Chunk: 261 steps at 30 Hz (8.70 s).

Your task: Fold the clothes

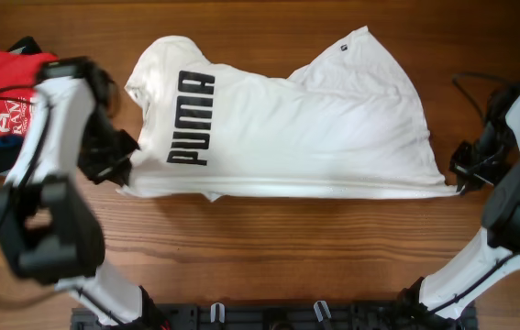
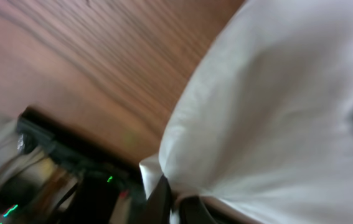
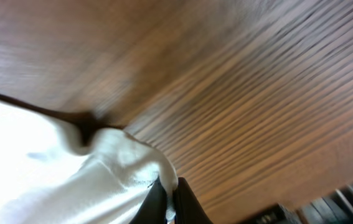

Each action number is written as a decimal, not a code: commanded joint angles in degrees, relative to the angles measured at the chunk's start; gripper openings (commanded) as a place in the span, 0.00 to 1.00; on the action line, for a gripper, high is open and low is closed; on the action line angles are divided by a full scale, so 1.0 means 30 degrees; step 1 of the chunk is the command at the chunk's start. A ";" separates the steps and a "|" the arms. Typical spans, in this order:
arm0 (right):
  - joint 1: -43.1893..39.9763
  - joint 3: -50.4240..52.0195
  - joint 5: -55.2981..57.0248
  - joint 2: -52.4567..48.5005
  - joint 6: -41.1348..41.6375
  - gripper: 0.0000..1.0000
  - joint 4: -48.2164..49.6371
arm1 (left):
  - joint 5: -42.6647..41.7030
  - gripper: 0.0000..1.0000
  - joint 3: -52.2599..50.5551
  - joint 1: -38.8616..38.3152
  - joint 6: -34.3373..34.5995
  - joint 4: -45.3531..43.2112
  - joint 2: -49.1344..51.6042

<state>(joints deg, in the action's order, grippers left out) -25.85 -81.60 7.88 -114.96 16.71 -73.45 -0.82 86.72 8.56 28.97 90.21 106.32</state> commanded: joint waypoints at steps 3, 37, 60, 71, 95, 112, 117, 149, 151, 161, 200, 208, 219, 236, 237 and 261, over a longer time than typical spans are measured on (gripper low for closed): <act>0.0474 -0.0044 -0.1749 0.1945 -0.1341 0.04 0.0772 | -0.1078 0.04 0.0058 0.1370 -0.0313 -0.1661 -0.2404; 0.4131 -0.0029 -0.4291 0.0809 -0.2514 0.04 0.8735 | -0.2324 0.04 -0.0160 0.0765 -0.0510 -0.9573 0.0117; 0.1982 -1.5912 -0.1231 -0.0291 -0.0954 0.04 0.5865 | -0.4262 0.04 1.1985 -0.1188 -0.1668 -1.0571 0.0787; 0.1960 -1.3916 0.0175 -0.0962 -0.1588 0.04 0.2098 | -0.4211 0.04 1.1956 -0.1209 -0.2659 -0.5217 0.1603; 0.2091 -1.8221 -0.2929 -0.1413 0.2433 0.04 1.9730 | -0.1843 0.04 1.2998 -0.1974 0.0109 -3.4381 0.3053; 0.2084 -1.7551 -0.1260 -0.3118 -0.2266 0.04 -0.0044 | -0.2973 0.04 1.4783 -0.2055 -0.1661 -0.2186 0.3708; 0.2091 -1.5147 -0.0750 -0.3118 -0.2142 0.04 -0.4386 | -0.2448 0.04 1.3121 -0.2069 -0.2106 0.1668 0.3708; -0.1319 -0.0437 -0.0306 -0.1603 -0.0357 0.04 -0.0131 | 0.1086 0.04 -0.3585 -0.0372 0.0816 -0.1902 0.0510; -0.1253 -0.0437 -0.2907 -0.1603 -0.2353 0.04 0.1027 | 0.0699 0.04 -0.3585 -0.0379 0.1384 -0.3781 -0.0707; 0.0153 -0.0437 -0.7810 -0.1603 -0.5085 0.04 0.5413 | -0.1508 0.04 -0.3585 -0.0401 0.1588 -1.0950 -0.0991; 0.1559 -0.0503 -0.4437 0.3140 -0.2922 0.05 0.5472 | -0.2200 0.04 -0.3585 -0.0401 0.0940 -1.0499 -0.3155; 0.1719 -0.0503 -0.4728 0.1413 -0.3096 0.05 0.6397 | -0.2135 0.04 -0.3585 -0.0401 0.0947 -1.1803 -0.1530; 0.3096 -0.0503 -0.4714 -0.0313 -0.3016 0.05 0.7723 | -0.2142 0.04 -0.3585 -0.0401 0.1013 -1.2961 -0.0597; 0.3089 -0.0517 -0.5880 -0.1035 -0.0969 0.05 0.9908 | -0.1916 0.04 -0.3592 -0.0401 0.2725 -1.3726 -0.0495; 0.3089 -0.0517 -0.5880 -0.1035 -0.0656 0.04 1.0207 | -0.1916 0.04 -0.3592 -0.0401 0.2725 -1.3726 -0.0495; 0.3096 -0.0503 -0.6018 -0.1049 -0.0073 0.04 1.0870 | -0.2783 0.63 -0.3585 -0.4809 0.0925 -1.0353 -0.0466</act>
<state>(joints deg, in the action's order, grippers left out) -16.64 -82.85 -9.02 -117.40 16.86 -40.60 -13.45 75.85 0.12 33.91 60.40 104.05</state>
